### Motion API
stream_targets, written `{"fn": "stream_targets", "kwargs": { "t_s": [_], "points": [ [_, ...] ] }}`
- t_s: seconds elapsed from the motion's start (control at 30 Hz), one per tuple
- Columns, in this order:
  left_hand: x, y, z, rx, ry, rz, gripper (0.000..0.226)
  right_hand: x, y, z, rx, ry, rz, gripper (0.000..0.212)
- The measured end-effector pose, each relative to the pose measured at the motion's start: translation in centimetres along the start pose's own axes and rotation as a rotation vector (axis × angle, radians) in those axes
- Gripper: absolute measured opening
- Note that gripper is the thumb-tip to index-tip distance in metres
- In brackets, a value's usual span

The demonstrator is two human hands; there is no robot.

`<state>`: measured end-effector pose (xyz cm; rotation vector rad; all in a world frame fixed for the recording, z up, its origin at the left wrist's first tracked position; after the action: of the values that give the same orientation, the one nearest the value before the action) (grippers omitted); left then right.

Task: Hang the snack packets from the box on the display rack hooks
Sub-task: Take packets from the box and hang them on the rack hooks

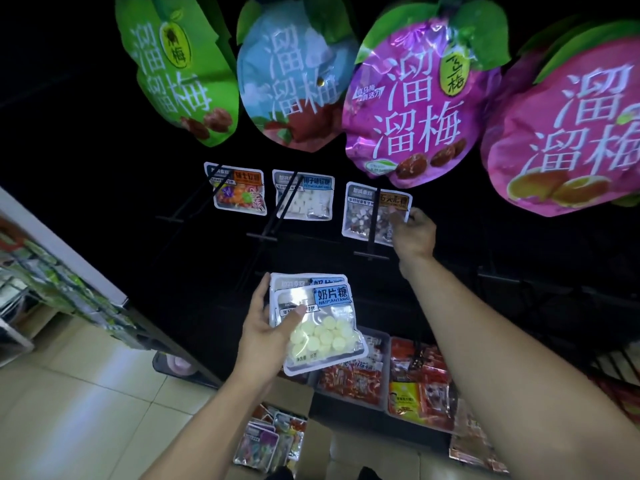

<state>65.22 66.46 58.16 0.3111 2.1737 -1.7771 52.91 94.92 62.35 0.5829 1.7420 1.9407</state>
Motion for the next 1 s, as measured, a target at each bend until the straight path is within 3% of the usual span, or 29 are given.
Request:
{"fn": "stream_targets", "kwargs": {
  "t_s": [0.13, 0.23, 0.37, 0.43, 0.6, 0.67, 0.83, 1.0],
  "points": [
    [0.1, -0.2, 0.5, -0.005, 0.049, 0.003, 0.075, 0.6, -1.0, 0.0, -0.041, -0.028, -0.039, 0.021],
    [0.2, 0.1, 0.5, -0.027, 0.073, 0.022, 0.077, -2.6, -2.2, 0.9, -0.023, -0.004, -0.141, 0.052],
    [1.1, 1.1, 0.3, -0.069, 0.05, 0.049, 0.095, -12.3, -4.1, -0.1, -0.05, 0.463, -0.338, 0.058],
    [1.4, 1.4, -0.1, -0.057, 0.058, 0.034, 0.094, -16.2, -4.5, 0.0, -0.054, 0.585, -0.378, 0.058],
    [1.0, 2.3, -2.3, -0.038, 0.135, 0.041, 0.04, -18.5, -5.6, 2.9, 0.066, 0.379, -0.36, 0.038],
    [1.2, 3.2, -2.4, -0.022, 0.115, 0.075, 0.029, -18.4, -6.3, 4.9, 0.066, 0.3, -0.373, 0.036],
    [1.5, 4.1, -2.8, -0.001, 0.121, 0.072, 0.037, -17.5, -7.0, 11.0, 0.123, 0.109, -0.359, 0.03],
    [-0.2, 4.9, -5.3, 0.047, 0.191, 0.061, 0.047, -17.5, -8.1, 12.1, 0.189, 0.211, -0.437, 0.036]
  ]
}}
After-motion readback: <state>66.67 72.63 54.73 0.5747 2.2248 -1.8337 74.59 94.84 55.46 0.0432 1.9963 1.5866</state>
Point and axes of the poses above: each hand's wrist, its own x-axis towards the middle knuckle, its own z-axis out of the back of the hand, y = z × x, the point moved 7 cm from there along x, towards the middle knuckle, and after that the axes turned 5 degrees about z, right-handed, at the moved point
